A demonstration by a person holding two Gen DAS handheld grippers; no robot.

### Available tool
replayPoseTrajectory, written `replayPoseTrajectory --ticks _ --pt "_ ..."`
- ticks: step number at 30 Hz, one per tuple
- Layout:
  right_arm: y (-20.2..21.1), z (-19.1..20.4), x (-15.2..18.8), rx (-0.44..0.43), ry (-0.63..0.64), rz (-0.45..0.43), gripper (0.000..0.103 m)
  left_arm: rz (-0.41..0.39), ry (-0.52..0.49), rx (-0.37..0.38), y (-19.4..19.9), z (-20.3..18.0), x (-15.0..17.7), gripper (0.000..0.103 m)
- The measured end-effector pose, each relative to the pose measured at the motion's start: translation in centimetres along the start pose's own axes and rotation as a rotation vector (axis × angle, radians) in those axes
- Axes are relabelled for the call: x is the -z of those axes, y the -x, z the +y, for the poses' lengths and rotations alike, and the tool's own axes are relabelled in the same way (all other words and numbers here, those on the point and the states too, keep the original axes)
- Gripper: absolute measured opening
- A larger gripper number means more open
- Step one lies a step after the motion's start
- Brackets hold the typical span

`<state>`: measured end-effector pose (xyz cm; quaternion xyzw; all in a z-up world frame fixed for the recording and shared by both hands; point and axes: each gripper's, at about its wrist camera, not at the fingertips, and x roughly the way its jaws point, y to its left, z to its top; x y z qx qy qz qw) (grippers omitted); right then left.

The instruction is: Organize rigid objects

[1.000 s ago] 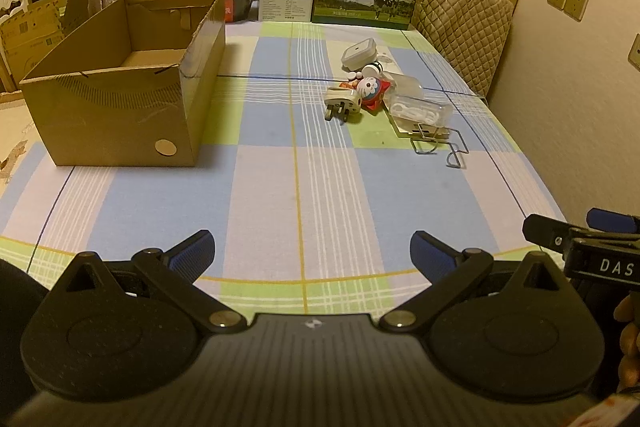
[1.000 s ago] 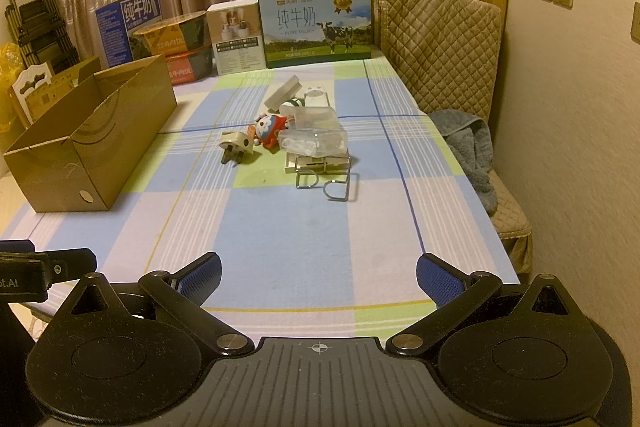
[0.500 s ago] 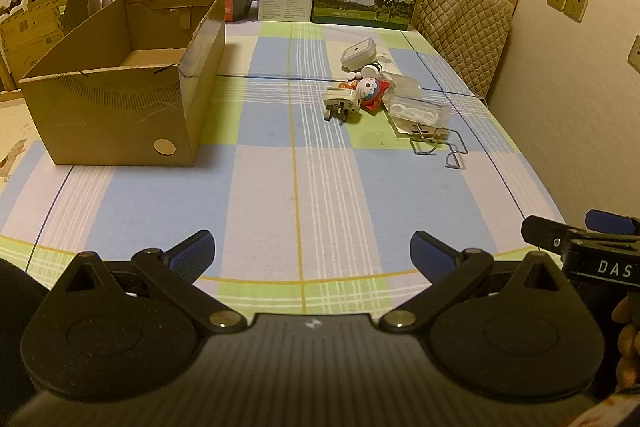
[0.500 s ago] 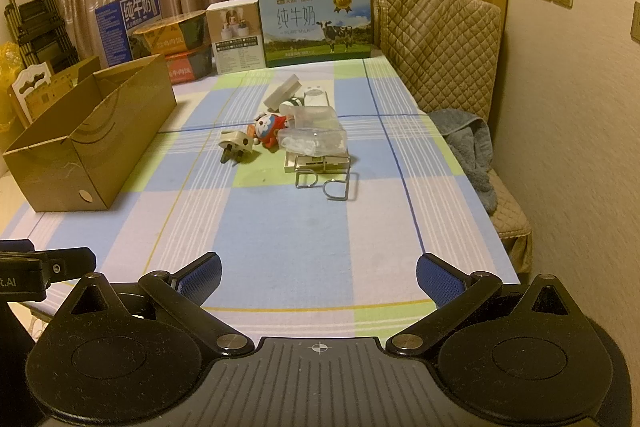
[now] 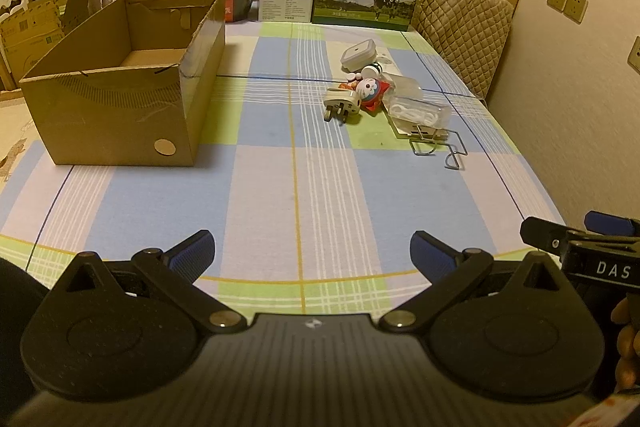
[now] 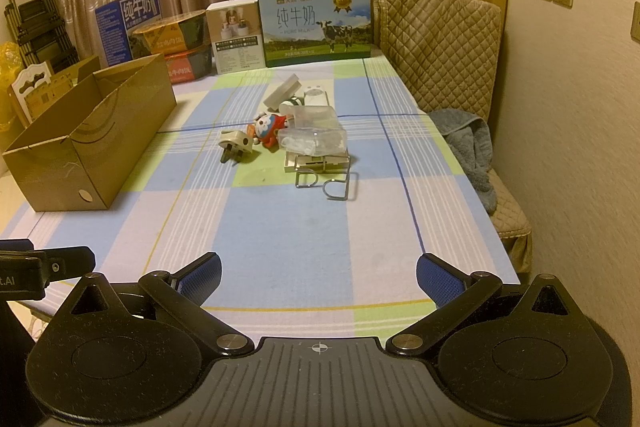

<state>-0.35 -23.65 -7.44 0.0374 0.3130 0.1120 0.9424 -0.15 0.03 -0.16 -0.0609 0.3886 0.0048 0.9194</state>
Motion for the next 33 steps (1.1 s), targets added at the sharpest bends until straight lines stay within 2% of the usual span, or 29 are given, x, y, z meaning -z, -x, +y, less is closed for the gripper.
replayPoseTrajectory --ticks 26,33 --pt "-0.9 -0.6 0.4 -0.004 -0.022 0.031 0.101 0.007 0.009 0.014 -0.3 0.1 -0.2 0.102" --pt "-1.3 -1.0 -0.3 -0.040 -0.076 0.057 0.101 0.013 0.014 0.041 -1.4 0.4 -1.4 0.102"
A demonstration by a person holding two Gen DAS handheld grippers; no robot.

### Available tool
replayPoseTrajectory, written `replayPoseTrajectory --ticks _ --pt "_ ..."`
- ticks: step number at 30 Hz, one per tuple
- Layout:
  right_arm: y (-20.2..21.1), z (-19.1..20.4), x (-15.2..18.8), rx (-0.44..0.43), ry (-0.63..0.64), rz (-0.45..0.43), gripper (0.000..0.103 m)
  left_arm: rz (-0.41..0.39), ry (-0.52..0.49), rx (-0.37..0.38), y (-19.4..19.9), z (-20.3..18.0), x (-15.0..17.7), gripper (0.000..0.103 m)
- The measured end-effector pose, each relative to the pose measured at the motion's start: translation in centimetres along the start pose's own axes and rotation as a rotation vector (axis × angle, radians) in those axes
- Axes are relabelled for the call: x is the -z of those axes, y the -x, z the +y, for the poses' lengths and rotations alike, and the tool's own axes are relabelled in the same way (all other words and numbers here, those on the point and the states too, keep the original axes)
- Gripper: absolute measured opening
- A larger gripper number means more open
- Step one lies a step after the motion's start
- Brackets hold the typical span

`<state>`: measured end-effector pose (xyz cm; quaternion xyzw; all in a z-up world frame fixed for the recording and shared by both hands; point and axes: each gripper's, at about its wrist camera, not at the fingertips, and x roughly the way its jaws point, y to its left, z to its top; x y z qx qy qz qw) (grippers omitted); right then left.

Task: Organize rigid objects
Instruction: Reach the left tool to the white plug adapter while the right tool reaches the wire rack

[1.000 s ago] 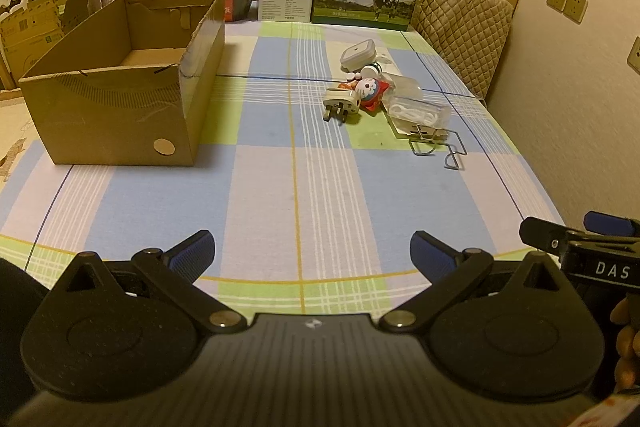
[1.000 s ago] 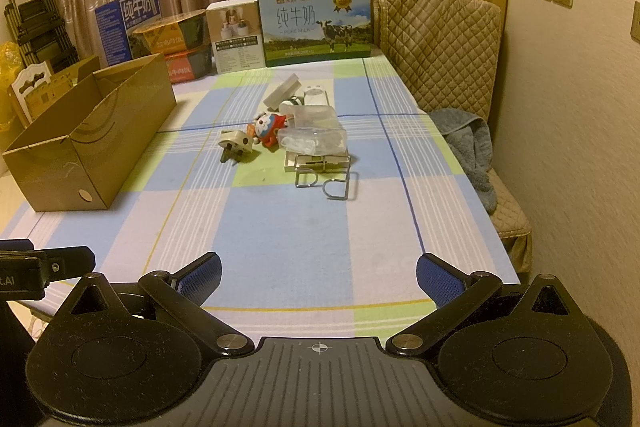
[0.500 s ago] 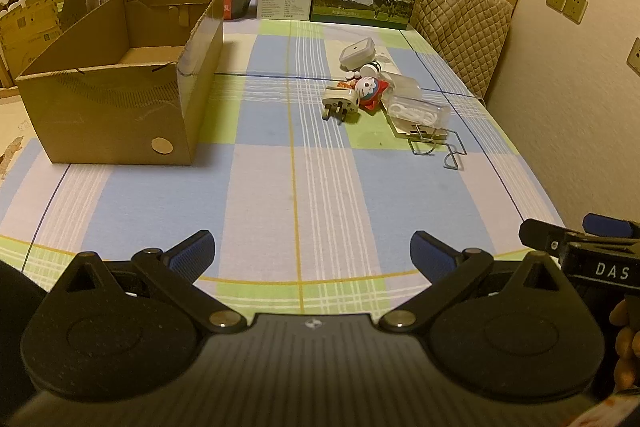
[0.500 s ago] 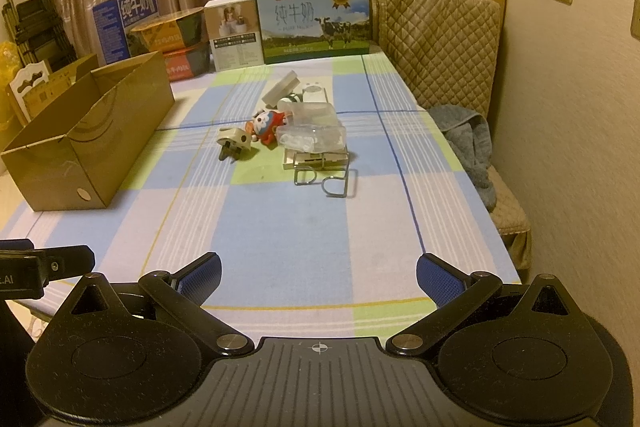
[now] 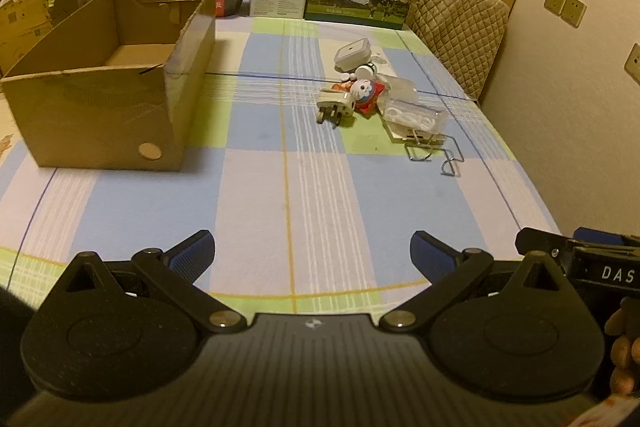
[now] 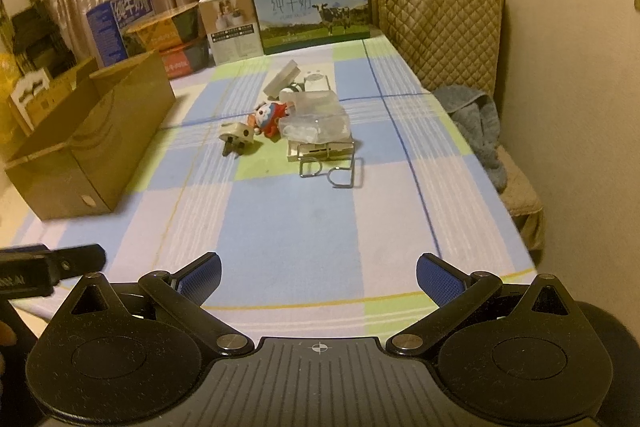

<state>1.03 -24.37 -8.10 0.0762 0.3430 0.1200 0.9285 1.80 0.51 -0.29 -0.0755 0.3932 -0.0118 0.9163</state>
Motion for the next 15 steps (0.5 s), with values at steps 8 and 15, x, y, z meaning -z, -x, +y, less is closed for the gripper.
replayPoseTrajectory --ticks 8,15 --pt "-2.1 -0.4 -2.7 -0.001 0.019 -0.027 0.101 -0.068 -0.046 0.010 -3.1 0.1 -4.0 0.102" --pt "-7.1 -1.5 -5.5 0.007 0.015 -0.033 0.101 -0.086 -0.161 0.027 -9.4 -1.0 -7.7 0.102"
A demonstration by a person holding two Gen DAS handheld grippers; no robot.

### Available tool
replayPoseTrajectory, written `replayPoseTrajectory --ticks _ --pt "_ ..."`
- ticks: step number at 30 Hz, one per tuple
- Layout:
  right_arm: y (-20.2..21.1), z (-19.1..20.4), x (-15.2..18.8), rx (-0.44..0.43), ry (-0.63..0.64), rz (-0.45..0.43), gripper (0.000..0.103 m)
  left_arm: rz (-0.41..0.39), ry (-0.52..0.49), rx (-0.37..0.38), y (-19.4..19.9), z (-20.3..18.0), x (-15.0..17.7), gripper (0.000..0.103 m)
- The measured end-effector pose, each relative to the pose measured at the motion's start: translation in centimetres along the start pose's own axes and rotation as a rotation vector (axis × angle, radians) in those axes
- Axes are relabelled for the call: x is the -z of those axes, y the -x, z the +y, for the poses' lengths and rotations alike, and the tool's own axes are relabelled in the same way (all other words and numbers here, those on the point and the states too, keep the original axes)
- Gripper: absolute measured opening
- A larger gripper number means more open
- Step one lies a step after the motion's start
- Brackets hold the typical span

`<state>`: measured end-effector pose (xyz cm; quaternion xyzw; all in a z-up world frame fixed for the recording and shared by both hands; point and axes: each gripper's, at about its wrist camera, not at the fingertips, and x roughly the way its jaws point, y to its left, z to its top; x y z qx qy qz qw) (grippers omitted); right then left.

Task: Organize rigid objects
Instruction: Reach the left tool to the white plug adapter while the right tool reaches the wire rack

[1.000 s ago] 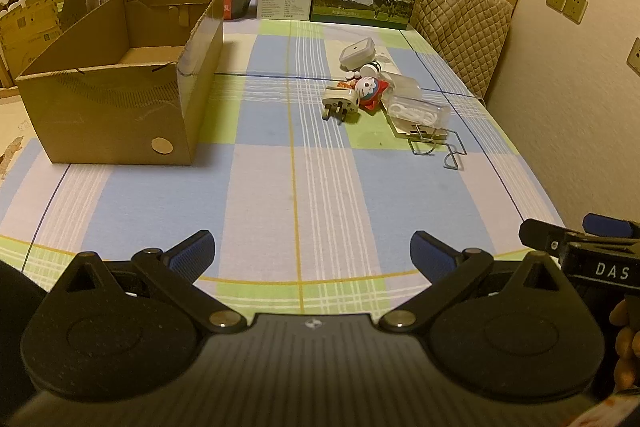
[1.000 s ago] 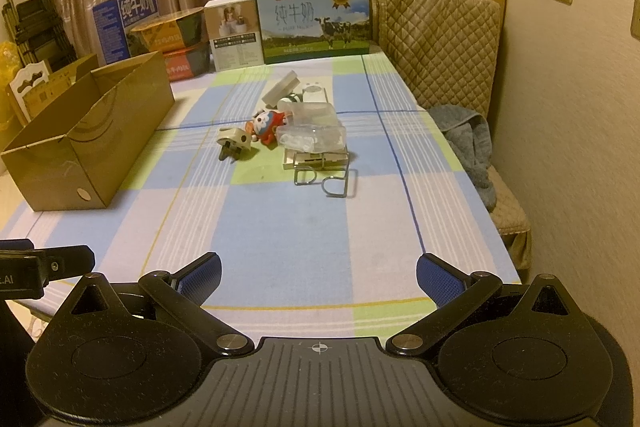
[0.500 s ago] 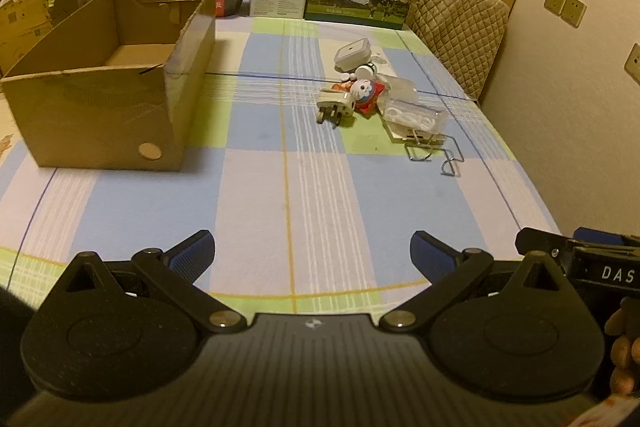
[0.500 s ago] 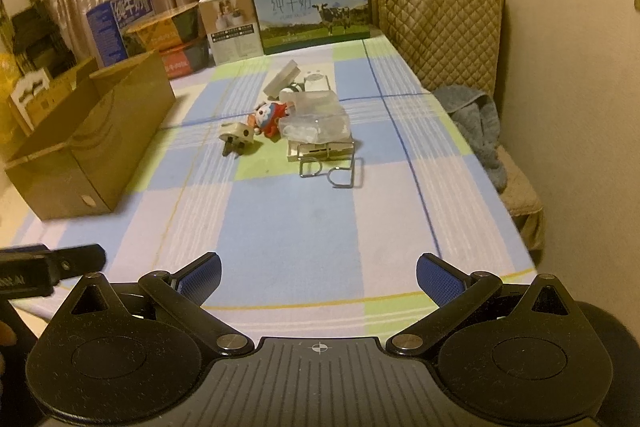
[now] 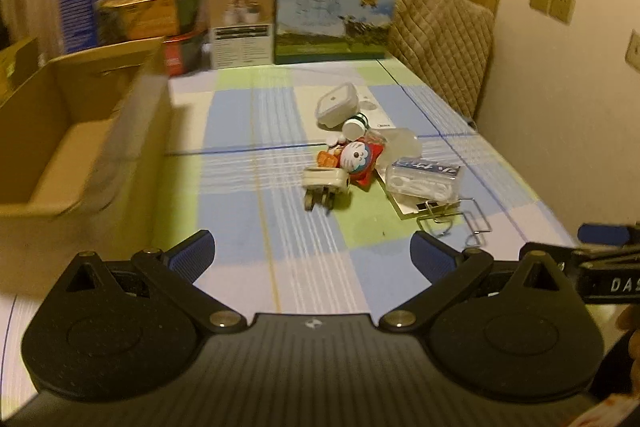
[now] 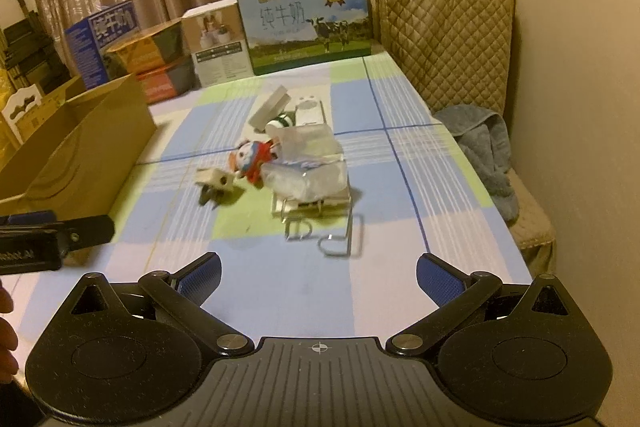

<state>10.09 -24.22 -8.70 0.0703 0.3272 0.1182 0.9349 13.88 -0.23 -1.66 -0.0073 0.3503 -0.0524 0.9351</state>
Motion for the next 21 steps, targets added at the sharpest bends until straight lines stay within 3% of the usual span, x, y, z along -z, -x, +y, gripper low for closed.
replayPoseTrajectory --ticks 7,10,15,21 --pt "-5.1 -0.2 -1.1 -0.004 0.020 0.024 0.101 0.061 -0.068 0.055 -7.1 0.3 -2.5 0.102" --pt "-7.4 -0.2 -1.3 -0.005 0.025 0.045 0.101 0.052 -0.102 0.063 -9.1 0.5 -3.5 0.102" --pt "-9.7 0.0 -1.6 0.014 0.038 0.025 0.100 0.049 -0.070 0.100 -11.2 1.4 -3.6 0.102" --pt "-12.6 0.4 -1.8 0.035 0.031 0.051 0.083 0.105 -0.050 0.094 -12.5 2.2 -2.9 0.102"
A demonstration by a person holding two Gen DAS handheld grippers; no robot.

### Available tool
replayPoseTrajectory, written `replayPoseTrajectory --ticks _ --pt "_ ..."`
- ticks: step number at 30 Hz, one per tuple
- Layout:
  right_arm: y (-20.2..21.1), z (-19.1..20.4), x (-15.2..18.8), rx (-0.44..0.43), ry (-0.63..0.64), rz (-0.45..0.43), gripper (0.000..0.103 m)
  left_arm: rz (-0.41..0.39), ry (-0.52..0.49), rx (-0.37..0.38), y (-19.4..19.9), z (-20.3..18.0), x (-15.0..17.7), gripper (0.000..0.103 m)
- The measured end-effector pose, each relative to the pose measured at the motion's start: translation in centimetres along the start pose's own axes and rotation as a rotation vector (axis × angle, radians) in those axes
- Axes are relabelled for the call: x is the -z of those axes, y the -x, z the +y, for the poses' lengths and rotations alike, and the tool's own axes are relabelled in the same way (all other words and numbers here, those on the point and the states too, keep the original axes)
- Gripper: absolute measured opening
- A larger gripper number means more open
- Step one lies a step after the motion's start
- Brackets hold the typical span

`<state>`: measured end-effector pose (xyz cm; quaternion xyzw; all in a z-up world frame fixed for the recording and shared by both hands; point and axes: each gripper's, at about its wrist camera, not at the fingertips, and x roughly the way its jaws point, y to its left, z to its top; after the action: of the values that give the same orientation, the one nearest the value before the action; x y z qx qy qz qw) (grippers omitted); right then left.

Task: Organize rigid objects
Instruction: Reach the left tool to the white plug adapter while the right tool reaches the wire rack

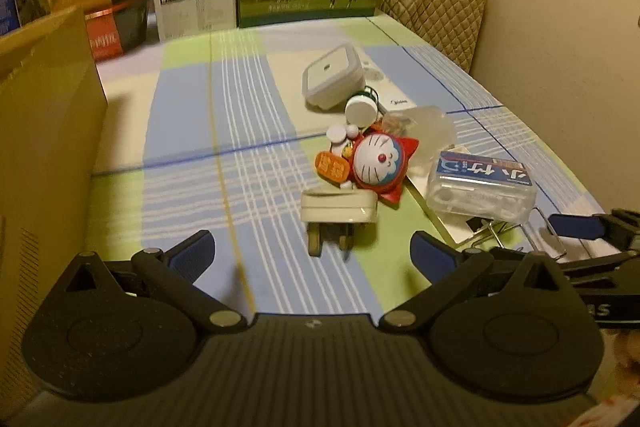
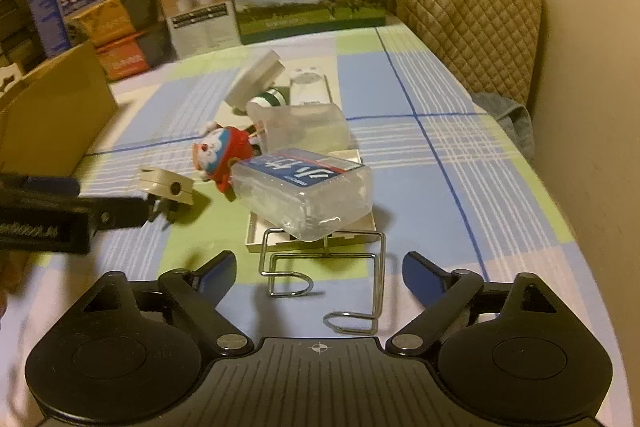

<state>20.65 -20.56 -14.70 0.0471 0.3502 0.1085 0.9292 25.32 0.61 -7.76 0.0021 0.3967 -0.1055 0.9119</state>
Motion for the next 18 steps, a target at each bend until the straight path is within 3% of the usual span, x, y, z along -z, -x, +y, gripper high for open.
replayPoseTrajectory --ticks 7,18 --pt "-0.9 0.7 0.1 0.054 -0.004 -0.016 0.065 0.001 -0.026 0.026 -0.6 -0.9 0.2 0.102" --pt "0.0 0.4 0.5 0.091 -0.022 -0.009 0.065 -0.035 -0.028 0.022 -1.9 -1.1 -0.2 0.102"
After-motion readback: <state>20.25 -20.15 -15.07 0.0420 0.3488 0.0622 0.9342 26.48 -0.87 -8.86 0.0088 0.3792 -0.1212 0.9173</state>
